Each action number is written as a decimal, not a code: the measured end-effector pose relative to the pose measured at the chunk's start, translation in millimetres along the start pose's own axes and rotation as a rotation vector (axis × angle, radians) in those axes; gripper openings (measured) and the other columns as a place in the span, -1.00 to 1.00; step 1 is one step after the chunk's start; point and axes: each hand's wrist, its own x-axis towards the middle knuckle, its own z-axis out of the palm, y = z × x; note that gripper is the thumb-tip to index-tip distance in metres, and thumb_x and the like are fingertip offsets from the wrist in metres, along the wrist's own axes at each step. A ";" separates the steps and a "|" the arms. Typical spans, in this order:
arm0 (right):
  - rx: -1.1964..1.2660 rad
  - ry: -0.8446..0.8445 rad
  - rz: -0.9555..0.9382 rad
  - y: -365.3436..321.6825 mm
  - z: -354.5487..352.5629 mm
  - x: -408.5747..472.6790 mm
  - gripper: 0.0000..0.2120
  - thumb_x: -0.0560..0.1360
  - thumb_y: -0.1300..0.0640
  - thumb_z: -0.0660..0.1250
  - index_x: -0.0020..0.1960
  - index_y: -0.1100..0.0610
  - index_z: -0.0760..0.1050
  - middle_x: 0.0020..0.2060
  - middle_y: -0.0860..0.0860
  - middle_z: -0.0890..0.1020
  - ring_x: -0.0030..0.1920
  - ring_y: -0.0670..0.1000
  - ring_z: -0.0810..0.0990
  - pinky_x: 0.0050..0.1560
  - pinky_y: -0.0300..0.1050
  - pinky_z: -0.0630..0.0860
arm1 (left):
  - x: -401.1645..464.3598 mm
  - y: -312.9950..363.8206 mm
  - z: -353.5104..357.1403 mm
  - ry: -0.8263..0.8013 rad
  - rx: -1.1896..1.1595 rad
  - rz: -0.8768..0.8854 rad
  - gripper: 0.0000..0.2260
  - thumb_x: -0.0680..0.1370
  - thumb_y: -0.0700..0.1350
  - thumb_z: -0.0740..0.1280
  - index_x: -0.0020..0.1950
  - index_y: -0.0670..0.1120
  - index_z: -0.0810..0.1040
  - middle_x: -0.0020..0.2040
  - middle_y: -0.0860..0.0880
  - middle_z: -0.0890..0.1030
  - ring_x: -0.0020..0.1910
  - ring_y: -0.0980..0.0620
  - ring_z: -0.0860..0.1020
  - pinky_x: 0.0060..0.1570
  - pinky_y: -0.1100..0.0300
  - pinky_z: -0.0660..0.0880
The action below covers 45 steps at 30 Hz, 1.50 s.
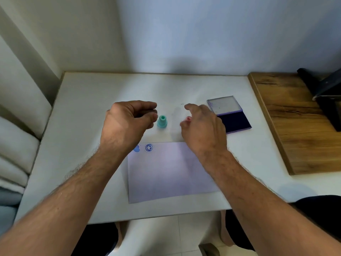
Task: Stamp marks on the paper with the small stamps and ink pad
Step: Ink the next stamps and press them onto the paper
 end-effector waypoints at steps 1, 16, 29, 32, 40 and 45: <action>-0.015 0.048 -0.054 -3.2 -0.4 -0.6 -0.57 0.52 0.12 0.30 0.39 0.02 0.42 0.18 0.03 0.57 0.08 0.10 0.58 -0.07 -0.06 0.51 | 1.0 -1.0 -0.1 0.013 0.011 0.001 -0.80 0.46 -0.19 0.46 -0.01 0.08 0.70 -0.17 0.12 0.74 -0.18 0.09 0.72 0.06 0.08 0.62; 0.480 0.033 0.082 -35.2 1.1 -4.6 -0.78 0.52 0.03 0.38 0.14 0.01 0.65 -0.05 -0.07 0.72 0.00 -0.11 0.58 -0.02 -0.26 0.52 | 1.5 -1.2 -4.3 -0.102 0.211 0.032 -0.55 0.42 -0.19 0.50 0.20 0.23 0.59 0.11 0.20 0.64 0.03 0.24 0.63 0.05 0.23 0.56; 1.066 -0.226 0.494 -34.2 -16.1 -4.3 -0.69 0.53 -0.10 0.35 -0.05 0.15 0.67 -0.34 0.03 0.71 -0.44 -0.08 0.43 -0.32 -0.13 0.43 | -4.7 9.8 -4.3 -0.105 -0.092 0.180 -0.69 0.35 -0.29 0.55 0.00 0.03 0.68 -0.11 0.10 0.72 -0.15 0.14 0.71 -0.04 0.29 0.61; 1.130 -0.255 0.491 -31.9 -17.6 -4.6 -0.74 0.51 -0.02 0.40 -0.05 0.19 0.67 -0.34 0.06 0.71 -0.48 -0.09 0.45 -0.37 -0.15 0.45 | -3.0 8.1 -3.9 -0.085 -0.117 0.144 -0.74 0.32 -0.27 0.57 -0.07 0.01 0.69 -0.18 0.07 0.74 -0.18 0.16 0.70 -0.07 0.33 0.59; 1.319 -0.142 0.462 8.9 -42.1 -4.3 -0.92 0.51 0.21 0.40 -0.04 0.21 0.64 -0.27 0.15 0.66 -0.39 0.01 0.52 -0.40 -0.19 0.51 | 0.6 8.4 1.4 -0.069 -0.123 0.043 -0.76 0.33 -0.20 0.58 -0.09 0.06 0.70 -0.24 0.11 0.73 -0.24 0.15 0.69 -0.15 0.36 0.56; 0.515 0.085 0.289 76.8 -62.6 2.6 -0.76 0.47 0.07 0.46 0.12 0.08 0.66 -0.18 -0.04 0.71 -0.27 -0.14 0.64 -0.21 -0.21 0.63 | -1.1 5.2 9.7 -0.092 -0.059 0.049 -0.68 0.38 -0.17 0.56 0.04 0.16 0.69 -0.15 0.07 0.72 -0.18 0.13 0.70 -0.01 0.28 0.57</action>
